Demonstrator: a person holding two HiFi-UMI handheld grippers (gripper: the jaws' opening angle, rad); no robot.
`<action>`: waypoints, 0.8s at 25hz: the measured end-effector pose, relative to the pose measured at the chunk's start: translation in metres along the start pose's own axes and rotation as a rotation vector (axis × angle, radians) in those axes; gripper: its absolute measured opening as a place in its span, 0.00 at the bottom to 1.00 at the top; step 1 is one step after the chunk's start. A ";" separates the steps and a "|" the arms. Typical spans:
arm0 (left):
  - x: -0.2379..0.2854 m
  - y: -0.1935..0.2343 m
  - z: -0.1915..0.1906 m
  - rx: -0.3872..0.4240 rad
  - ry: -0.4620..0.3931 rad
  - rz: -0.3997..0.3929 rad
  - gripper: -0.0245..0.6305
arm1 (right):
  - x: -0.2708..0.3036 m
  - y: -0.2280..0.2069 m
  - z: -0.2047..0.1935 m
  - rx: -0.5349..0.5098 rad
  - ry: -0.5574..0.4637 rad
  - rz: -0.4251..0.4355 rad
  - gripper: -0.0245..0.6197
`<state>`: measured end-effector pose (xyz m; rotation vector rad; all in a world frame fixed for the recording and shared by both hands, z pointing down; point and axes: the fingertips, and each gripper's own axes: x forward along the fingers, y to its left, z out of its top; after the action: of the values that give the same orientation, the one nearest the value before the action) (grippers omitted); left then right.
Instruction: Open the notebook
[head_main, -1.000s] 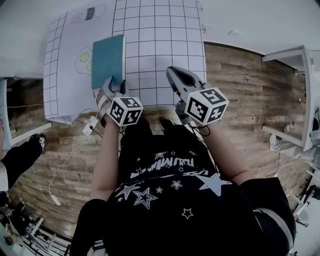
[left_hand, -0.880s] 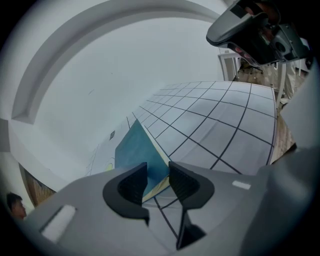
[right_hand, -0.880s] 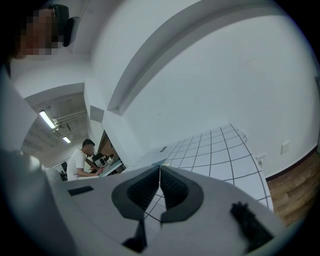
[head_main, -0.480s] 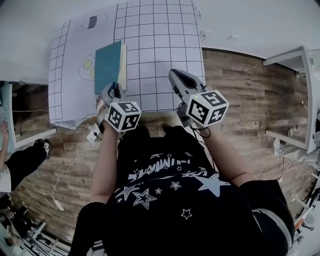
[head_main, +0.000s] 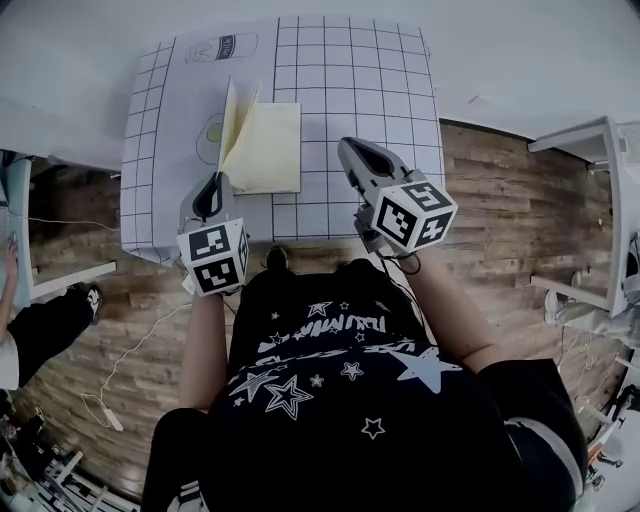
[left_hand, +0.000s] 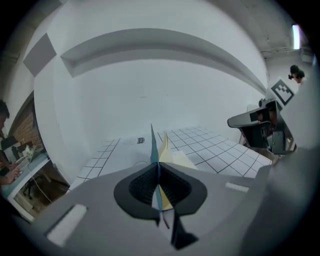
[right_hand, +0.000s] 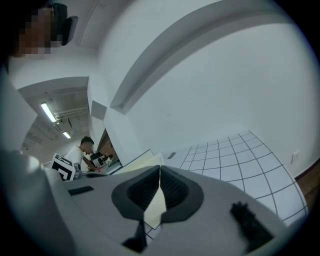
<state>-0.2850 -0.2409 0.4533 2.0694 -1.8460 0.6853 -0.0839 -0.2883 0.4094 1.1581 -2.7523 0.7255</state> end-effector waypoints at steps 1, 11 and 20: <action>-0.001 0.009 -0.002 -0.011 -0.007 -0.005 0.06 | 0.006 0.006 -0.003 -0.004 0.009 -0.002 0.06; 0.009 0.095 -0.051 -0.046 0.026 -0.024 0.10 | 0.044 0.050 -0.015 -0.045 0.051 -0.067 0.06; 0.036 0.118 -0.107 0.140 0.140 -0.017 0.22 | 0.050 0.065 -0.027 -0.034 0.051 -0.166 0.06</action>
<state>-0.4154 -0.2339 0.5514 2.0604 -1.7472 0.9537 -0.1672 -0.2698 0.4197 1.3222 -2.5784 0.6768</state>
